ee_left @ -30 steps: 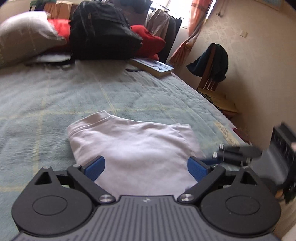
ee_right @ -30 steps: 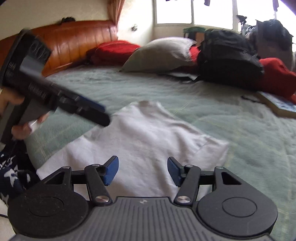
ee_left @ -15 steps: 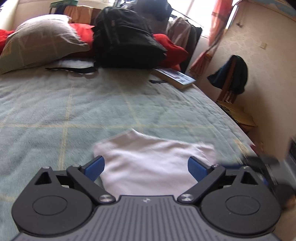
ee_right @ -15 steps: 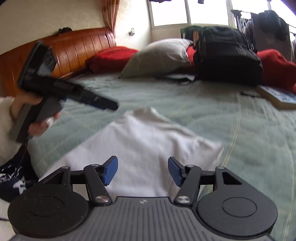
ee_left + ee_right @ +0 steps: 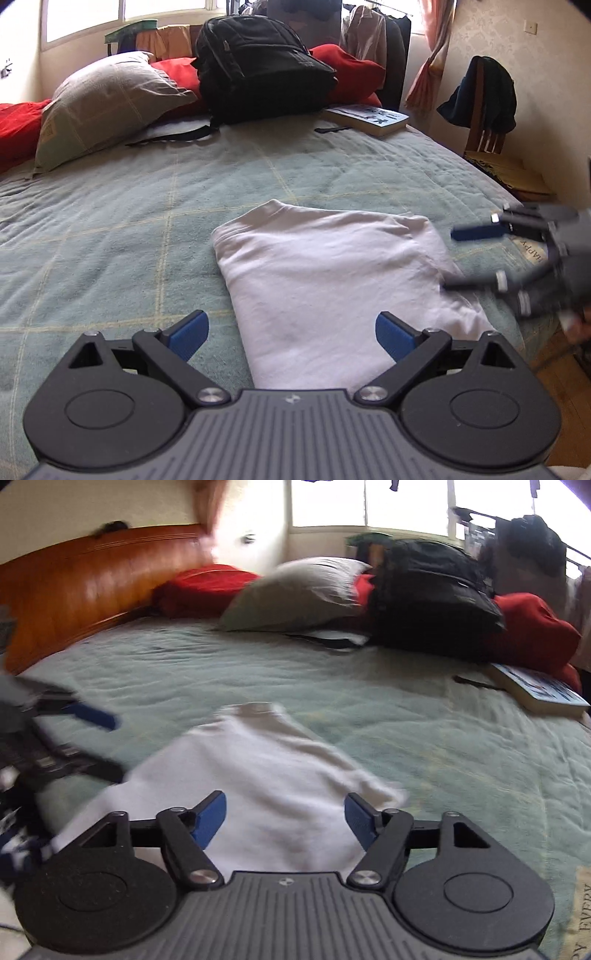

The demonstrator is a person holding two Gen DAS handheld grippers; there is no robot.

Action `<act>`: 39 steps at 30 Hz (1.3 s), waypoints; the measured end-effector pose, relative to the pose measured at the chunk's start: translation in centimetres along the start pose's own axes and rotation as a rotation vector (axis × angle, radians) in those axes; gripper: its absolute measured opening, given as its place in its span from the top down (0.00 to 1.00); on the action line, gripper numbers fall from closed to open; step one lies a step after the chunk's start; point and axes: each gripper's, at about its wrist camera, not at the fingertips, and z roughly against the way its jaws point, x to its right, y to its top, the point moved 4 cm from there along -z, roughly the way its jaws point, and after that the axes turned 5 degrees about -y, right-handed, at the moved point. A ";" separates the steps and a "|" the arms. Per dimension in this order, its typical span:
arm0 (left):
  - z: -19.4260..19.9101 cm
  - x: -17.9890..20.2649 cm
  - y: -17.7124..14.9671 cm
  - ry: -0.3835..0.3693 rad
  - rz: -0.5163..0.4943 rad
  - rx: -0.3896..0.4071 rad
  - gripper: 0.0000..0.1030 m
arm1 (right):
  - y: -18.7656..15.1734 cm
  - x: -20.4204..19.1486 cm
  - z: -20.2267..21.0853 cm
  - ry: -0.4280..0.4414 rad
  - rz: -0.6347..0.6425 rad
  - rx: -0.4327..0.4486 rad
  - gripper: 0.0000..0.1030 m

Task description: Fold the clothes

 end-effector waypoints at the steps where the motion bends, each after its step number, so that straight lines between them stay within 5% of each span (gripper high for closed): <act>1: 0.2 0.2 -0.2 0.001 0.000 0.004 0.06 | -0.7 -0.9 0.1 -0.006 0.035 -0.015 0.19; 7: 2.0 1.5 -2.6 0.045 -0.010 0.001 0.06 | -5.9 -3.0 1.0 -0.205 0.189 -0.154 0.19; 12: 2.6 2.7 -4.0 0.053 -0.013 0.003 0.06 | -6.4 -3.7 5.3 -0.196 0.135 -0.072 0.15; 19: 3.1 3.9 -5.7 0.115 -0.046 -0.016 0.06 | -7.7 -8.1 3.3 -0.157 0.282 -0.064 0.14; 23: 3.0 3.9 -6.0 0.128 -0.041 -0.023 0.06 | -8.8 -8.1 2.7 -0.260 0.364 -0.089 0.14; 27: 2.9 4.2 -6.1 0.138 -0.049 -0.023 0.06 | -8.3 -5.5 5.7 -0.327 0.267 -0.075 0.10; 32: 2.9 4.6 -6.1 0.141 -0.064 -0.014 0.06 | -7.6 -2.9 8.9 -0.294 0.105 -0.022 0.06; 35: 3.1 4.6 -6.0 0.144 -0.064 -0.008 0.06 | -6.4 -2.8 8.5 -0.220 0.009 0.036 0.05; 39: 3.3 4.1 -6.1 0.152 -0.049 -0.005 0.06 | -5.9 -2.4 4.5 -0.267 -0.036 0.004 0.04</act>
